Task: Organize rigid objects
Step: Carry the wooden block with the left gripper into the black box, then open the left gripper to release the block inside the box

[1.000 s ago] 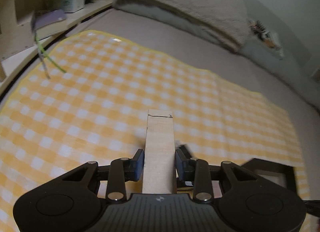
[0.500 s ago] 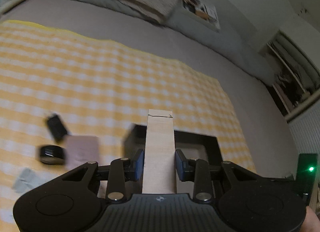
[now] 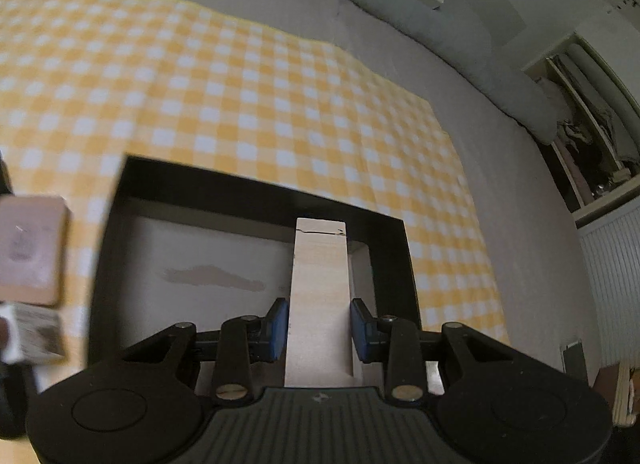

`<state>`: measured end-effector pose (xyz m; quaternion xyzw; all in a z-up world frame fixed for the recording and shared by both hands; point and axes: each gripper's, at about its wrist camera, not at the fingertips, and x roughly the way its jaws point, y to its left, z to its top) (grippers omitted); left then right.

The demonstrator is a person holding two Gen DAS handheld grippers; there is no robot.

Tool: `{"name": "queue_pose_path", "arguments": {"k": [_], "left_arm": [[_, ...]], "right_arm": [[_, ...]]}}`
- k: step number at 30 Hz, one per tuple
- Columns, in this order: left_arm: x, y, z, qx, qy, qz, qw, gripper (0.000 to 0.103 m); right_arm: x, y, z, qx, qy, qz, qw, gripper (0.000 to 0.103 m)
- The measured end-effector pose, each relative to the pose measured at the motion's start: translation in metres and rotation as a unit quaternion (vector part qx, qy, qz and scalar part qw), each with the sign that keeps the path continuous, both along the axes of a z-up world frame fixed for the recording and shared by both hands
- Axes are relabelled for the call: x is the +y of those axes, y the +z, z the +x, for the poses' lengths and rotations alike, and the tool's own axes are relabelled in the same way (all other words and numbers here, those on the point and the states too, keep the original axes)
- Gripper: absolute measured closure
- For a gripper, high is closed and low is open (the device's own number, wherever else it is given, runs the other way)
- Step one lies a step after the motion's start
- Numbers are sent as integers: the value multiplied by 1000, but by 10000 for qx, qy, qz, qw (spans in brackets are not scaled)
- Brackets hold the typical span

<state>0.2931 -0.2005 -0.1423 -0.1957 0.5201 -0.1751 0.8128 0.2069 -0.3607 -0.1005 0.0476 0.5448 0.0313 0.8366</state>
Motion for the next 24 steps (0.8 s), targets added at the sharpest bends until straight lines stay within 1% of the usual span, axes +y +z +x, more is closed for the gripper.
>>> {"name": "queue_pose_path", "arguments": {"k": [5, 9, 12, 16, 18, 20, 21, 23, 24], "left_arm": [[-21, -15, 3, 100, 37, 39, 9999, 68], [-31, -26, 6, 237, 120, -101, 9996, 68], [-39, -32, 6, 236, 74, -138, 9996, 69], [-41, -38, 7, 302, 192, -222, 9991, 65], [-38, -36, 7, 297, 191, -227, 9991, 58], [-35, -32, 5, 275, 160, -244, 9992, 46], [-33, -28, 4, 241, 125, -256, 9993, 43], [-32, -20, 3, 157, 54, -265, 9995, 33], [-30, -15, 1, 91, 11, -247, 9997, 30]], "right_arm": [[-3, 0, 0, -40, 2, 61, 10000, 99], [-3, 1, -3, -68, 63, 33, 10000, 99], [-4, 1, -2, -82, 59, 76, 9999, 99], [-5, 1, -3, -94, 66, 113, 9999, 98], [-6, 1, -3, -95, 78, 133, 9998, 99], [-7, 1, -4, -96, 80, 177, 9998, 98], [-8, 1, -4, -77, 69, 200, 9997, 98], [-8, 1, -5, -52, 43, 236, 9997, 98], [-9, 1, -5, -49, 41, 237, 9997, 98]]}}
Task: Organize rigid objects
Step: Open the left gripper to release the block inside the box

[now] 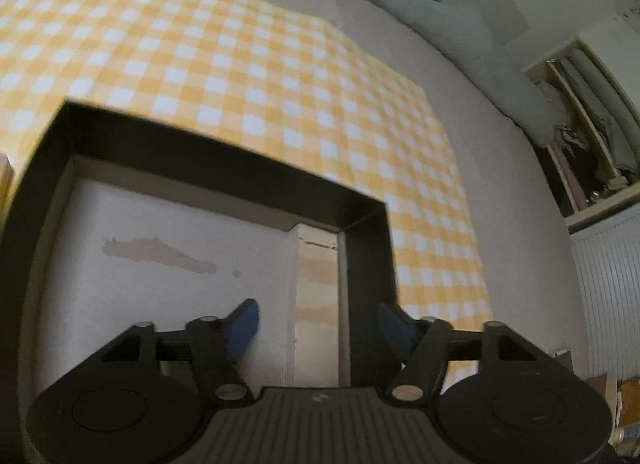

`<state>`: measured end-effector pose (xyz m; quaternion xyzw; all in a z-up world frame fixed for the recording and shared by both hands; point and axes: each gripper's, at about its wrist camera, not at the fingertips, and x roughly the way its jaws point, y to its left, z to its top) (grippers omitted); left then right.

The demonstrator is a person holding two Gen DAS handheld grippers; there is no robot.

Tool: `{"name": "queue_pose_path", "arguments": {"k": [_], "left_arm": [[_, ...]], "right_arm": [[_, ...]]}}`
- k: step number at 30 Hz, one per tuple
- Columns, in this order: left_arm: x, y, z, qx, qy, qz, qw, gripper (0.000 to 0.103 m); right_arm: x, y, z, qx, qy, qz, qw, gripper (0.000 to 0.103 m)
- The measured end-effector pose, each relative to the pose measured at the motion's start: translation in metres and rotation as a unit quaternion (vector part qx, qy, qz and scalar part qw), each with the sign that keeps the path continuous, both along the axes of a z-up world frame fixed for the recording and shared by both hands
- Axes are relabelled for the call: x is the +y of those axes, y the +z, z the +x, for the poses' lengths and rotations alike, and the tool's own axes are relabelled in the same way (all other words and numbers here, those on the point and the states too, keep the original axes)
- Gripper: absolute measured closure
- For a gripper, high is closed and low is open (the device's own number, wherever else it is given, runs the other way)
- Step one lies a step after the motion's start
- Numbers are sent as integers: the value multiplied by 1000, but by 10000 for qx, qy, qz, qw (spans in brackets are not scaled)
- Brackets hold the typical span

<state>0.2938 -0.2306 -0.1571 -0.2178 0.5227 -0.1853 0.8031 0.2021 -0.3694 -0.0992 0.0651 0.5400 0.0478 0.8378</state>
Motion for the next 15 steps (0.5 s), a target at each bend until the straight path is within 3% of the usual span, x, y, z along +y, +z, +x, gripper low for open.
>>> {"name": "queue_pose_path", "arguments": {"k": [8, 15], "left_arm": [[15, 47, -23, -632, -108, 323, 9974, 1], [43, 82, -43, -1126, -40, 664, 9914, 0]], "right_arm": [[3, -2, 1, 0, -37, -51, 10000, 98], [5, -1, 3, 7, -54, -107, 9999, 98]]}}
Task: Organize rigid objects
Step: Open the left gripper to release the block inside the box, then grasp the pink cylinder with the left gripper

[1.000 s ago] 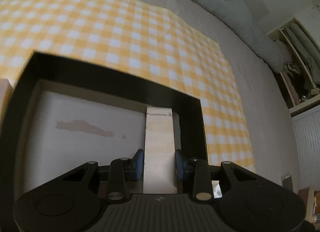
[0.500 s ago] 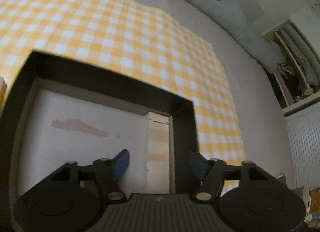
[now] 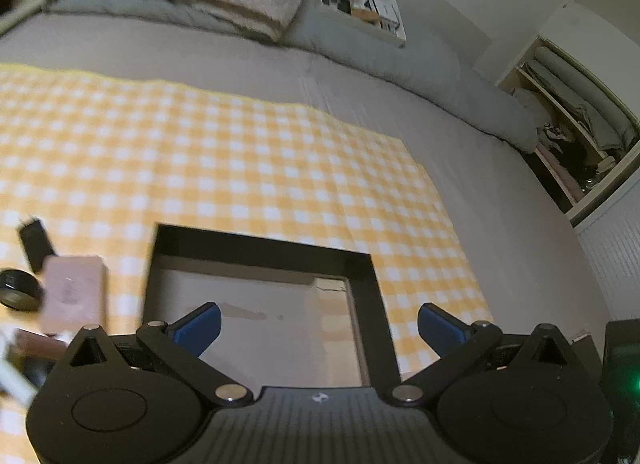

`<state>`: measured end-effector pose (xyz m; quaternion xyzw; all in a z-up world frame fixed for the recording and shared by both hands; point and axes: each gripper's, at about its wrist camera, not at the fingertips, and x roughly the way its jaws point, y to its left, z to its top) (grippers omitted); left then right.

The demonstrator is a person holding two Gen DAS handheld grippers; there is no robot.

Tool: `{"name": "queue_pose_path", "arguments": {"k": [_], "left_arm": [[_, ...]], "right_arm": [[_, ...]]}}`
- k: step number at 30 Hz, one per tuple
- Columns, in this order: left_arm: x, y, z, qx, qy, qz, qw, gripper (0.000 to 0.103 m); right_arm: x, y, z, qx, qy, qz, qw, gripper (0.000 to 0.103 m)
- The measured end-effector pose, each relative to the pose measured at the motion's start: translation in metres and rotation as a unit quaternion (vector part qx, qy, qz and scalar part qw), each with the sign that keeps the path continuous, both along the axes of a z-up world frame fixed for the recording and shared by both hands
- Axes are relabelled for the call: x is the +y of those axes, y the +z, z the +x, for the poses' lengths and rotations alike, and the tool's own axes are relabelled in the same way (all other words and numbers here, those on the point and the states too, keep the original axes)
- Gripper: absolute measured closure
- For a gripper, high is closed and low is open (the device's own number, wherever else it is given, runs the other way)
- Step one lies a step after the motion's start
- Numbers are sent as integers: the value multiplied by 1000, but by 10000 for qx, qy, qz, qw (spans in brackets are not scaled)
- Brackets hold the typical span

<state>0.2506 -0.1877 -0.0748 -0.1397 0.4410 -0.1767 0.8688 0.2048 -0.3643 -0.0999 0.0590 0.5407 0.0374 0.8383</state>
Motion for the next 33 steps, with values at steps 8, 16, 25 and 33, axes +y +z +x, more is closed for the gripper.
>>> {"name": "queue_pose_path", "arguments": {"k": [8, 16, 25, 33], "left_arm": [[34, 27, -20, -619, 187, 774, 9949, 0], [80, 31, -32, -766, 186, 1285, 9886, 0], [131, 24, -32, -567, 386, 1705, 9830, 1], [159, 5, -29, 139, 633, 1088, 9920, 40]], "right_arm": [[2, 1, 0, -29, 18, -86, 10000, 98], [3, 1, 2, -43, 59, -183, 9998, 98], [3, 0, 4, -40, 94, -247, 9996, 98], [3, -2, 6, -16, 107, -273, 9996, 98]]}}
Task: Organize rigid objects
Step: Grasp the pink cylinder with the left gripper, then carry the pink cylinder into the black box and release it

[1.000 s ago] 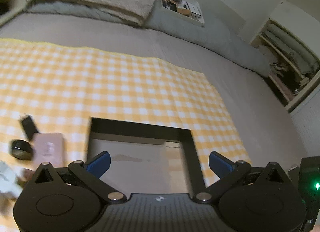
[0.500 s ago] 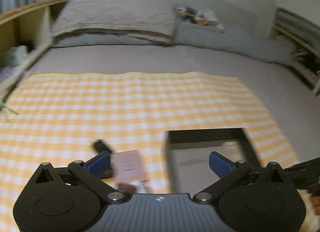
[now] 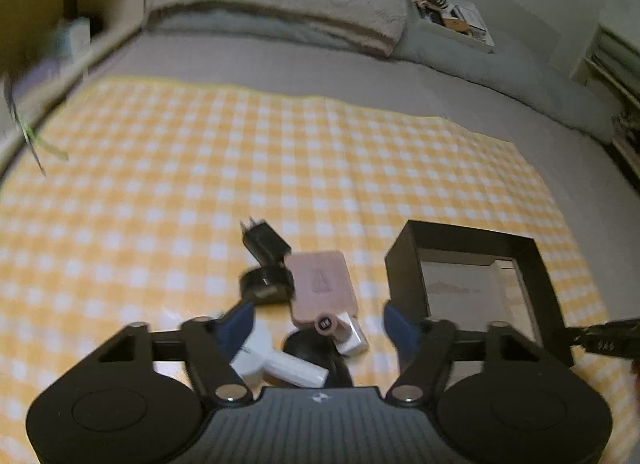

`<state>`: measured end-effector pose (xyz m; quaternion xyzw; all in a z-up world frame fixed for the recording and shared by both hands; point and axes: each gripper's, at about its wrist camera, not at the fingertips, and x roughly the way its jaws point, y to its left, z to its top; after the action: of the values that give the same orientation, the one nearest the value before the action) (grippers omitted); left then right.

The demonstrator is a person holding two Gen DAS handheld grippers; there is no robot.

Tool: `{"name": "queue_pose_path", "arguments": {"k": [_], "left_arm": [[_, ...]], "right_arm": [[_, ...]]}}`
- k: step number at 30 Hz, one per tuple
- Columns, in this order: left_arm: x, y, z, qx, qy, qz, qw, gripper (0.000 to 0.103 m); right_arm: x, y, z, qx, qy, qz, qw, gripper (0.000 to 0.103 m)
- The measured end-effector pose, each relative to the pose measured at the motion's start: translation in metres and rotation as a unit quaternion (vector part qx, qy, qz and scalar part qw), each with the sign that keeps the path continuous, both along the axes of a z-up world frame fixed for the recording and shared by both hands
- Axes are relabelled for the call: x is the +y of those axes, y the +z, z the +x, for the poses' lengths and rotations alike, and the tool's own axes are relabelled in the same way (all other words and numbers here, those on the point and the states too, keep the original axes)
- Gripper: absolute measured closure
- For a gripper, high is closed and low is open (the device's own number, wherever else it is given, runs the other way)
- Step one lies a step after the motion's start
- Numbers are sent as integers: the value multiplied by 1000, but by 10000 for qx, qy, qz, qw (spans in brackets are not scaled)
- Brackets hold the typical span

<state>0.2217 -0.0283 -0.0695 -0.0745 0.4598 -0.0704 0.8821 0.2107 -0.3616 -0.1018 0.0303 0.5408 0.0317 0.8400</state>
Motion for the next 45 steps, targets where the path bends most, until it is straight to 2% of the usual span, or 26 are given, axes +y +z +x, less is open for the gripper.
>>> {"name": "queue_pose_path", "arguments": {"k": [2, 6, 11, 19, 28, 32, 40, 45], "left_arm": [[2, -7, 3, 155, 24, -35, 9999, 52], [0, -20, 10, 368, 77, -92, 9993, 60], [-2, -29, 19, 516, 147, -254, 9982, 78], [-1, -43, 28, 712, 314, -514, 9956, 79], [-3, -44, 30, 610, 180, -586, 9963, 86], [-5, -31, 25, 474, 92, -717, 9963, 87], [-10, 4, 10, 48, -53, -1343, 9909, 87], [-32, 16, 5, -5, -332, -1637, 9859, 87]], "right_arm": [[0, 0, 0, 2, 4, -9, 10000, 98], [0, 0, 0, 4, 5, -11, 10000, 98], [1, 0, 0, 4, 8, -11, 10000, 98], [0, 0, 1, 7, 7, -8, 10000, 98], [1, -1, 2, 25, 40, -54, 10000, 98], [1, -2, 2, 29, 39, -49, 10000, 98], [1, -2, 3, 28, 54, -69, 10000, 98], [2, -2, 2, 29, 44, -66, 10000, 98]]}}
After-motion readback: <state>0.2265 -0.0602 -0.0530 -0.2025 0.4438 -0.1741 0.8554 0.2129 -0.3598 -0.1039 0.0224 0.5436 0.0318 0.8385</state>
